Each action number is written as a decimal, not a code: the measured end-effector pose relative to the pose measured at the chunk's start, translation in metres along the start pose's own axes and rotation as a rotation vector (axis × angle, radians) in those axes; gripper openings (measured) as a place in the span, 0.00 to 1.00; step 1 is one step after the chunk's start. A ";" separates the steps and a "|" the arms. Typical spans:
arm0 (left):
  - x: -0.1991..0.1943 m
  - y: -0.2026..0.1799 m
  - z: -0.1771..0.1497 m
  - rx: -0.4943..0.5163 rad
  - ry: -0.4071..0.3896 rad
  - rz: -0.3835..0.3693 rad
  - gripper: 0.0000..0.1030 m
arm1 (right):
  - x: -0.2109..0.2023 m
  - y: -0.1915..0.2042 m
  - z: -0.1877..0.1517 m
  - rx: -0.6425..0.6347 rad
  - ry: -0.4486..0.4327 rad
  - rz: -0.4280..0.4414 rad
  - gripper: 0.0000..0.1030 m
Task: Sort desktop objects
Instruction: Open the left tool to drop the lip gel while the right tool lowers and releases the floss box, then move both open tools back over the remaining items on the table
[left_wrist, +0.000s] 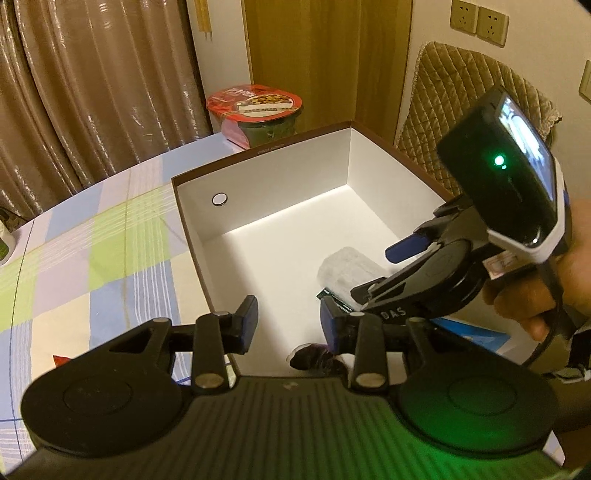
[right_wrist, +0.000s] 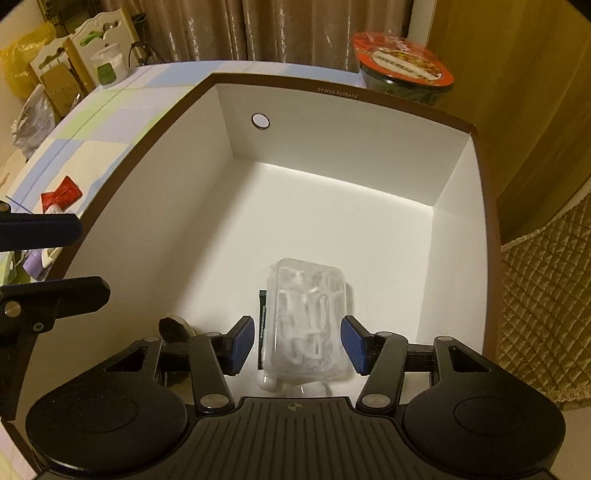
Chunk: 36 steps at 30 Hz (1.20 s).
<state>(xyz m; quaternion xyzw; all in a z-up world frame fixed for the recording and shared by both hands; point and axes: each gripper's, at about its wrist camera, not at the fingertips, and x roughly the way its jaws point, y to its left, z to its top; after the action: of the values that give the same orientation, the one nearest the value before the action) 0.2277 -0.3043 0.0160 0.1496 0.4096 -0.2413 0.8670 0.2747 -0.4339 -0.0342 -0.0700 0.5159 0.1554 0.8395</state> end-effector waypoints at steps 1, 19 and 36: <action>-0.001 0.000 -0.001 -0.003 -0.002 0.001 0.32 | -0.002 0.000 0.000 0.005 -0.004 0.001 0.54; -0.056 0.013 -0.042 -0.119 -0.053 0.039 0.49 | -0.077 0.034 -0.028 0.028 -0.132 -0.037 1.00; -0.117 0.030 -0.120 -0.251 -0.032 0.105 0.65 | -0.131 0.115 -0.090 0.007 -0.206 0.040 1.00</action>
<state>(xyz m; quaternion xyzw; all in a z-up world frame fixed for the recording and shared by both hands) 0.1029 -0.1894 0.0350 0.0571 0.4144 -0.1446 0.8967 0.1053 -0.3754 0.0456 -0.0403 0.4287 0.1764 0.8851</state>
